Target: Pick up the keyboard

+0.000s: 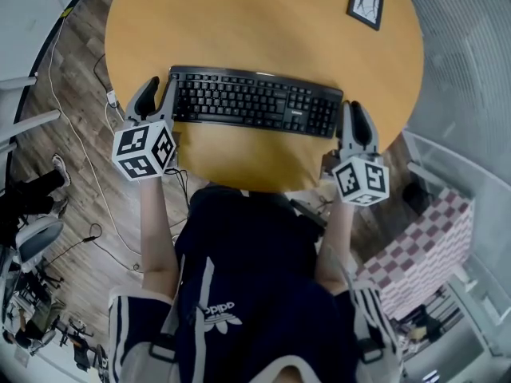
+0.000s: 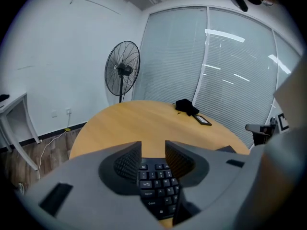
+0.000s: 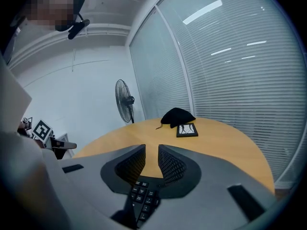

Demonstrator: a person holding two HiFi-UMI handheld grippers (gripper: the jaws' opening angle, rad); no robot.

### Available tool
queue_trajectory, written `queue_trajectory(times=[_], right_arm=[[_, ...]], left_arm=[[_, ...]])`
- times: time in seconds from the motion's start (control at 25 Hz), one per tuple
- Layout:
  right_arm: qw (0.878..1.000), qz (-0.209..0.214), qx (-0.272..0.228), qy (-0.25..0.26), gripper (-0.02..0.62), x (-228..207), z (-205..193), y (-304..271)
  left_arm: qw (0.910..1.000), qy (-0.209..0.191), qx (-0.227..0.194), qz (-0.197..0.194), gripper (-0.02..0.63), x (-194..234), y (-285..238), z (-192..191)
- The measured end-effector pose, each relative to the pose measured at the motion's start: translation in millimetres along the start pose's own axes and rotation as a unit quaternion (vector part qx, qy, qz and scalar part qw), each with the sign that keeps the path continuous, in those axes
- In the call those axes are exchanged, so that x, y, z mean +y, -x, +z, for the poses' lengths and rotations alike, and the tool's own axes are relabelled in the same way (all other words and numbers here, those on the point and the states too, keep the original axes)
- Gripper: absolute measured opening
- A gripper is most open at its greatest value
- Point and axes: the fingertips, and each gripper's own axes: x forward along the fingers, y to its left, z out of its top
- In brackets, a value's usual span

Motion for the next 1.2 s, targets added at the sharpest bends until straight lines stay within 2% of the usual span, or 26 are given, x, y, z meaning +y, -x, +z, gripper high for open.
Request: queue_trajectory(times=[0.24, 0.44, 0.56, 0.8, 1.0, 1.2], right_arm=[[0.999, -0.005, 0.031, -0.022, 0.119, -13.1, -17.1, -17.8], [0.997, 0.009, 0.066, -0.032, 0.155, -19.4, -33.2, -33.9], [0.995, 0.015, 0.088, -0.043, 0.161, -23.4, -45.6, -41.1], [0.991, -0.007, 0.114, -0.072, 0.163, -43.9, -72.7, -44.6], [0.987, -0.004, 0.138, -0.078, 0.163, -46.8, -84.6, -51.2], [0.983, -0.021, 0.162, -0.089, 0.163, -60.7, -97.6, -53.2]], left_arm=[[0.9992, 0.004, 0.037, -0.011, 0.149, 3.7, -20.2, -13.1], [0.9971, 0.011, 0.074, -0.011, 0.166, 12.1, -36.2, -27.9], [0.9947, 0.02, 0.1, -0.015, 0.175, 16.1, -43.0, -38.9], [0.9903, 0.024, 0.135, -0.022, 0.175, 17.2, -53.9, -53.7], [0.9876, 0.033, 0.152, -0.017, 0.175, 22.5, -60.3, -62.1], [0.9853, 0.068, 0.154, -0.03, 0.179, 20.7, -61.2, -65.1]])
